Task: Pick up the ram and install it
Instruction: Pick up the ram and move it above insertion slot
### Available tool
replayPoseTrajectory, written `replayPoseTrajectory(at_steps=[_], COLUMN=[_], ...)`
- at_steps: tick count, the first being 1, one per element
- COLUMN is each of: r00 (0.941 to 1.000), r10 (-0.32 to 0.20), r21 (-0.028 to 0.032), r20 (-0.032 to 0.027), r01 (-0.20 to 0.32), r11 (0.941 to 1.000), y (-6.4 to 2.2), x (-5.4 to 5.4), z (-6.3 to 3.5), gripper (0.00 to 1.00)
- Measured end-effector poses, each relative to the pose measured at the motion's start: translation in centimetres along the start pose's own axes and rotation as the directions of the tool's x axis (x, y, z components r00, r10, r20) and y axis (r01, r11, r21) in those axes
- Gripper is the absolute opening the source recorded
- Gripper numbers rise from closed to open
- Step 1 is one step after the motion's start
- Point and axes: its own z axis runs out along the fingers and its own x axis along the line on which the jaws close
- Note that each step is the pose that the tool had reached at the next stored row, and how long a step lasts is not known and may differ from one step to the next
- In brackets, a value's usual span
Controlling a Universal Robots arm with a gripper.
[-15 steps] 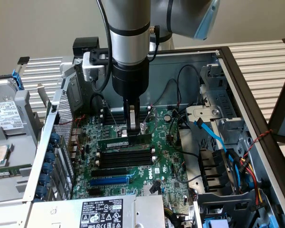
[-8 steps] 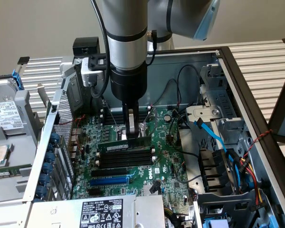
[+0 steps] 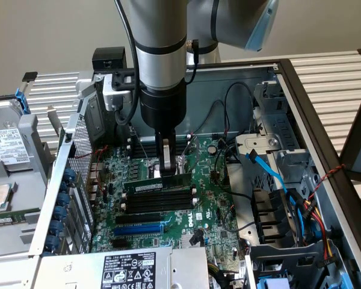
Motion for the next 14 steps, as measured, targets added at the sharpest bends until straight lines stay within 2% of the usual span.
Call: replayPoseTrajectory(at_steps=[8,14], r00=[1.0000,1.0000], r10=[0.000,0.000], r21=[-0.0005,-0.0032], r20=[0.0000,0.0002], r01=[0.000,0.000], r11=[1.0000,1.0000], y=[0.00,0.01], x=[0.00,-0.01], z=[-0.03,-0.65], gripper=[0.13,0.13])
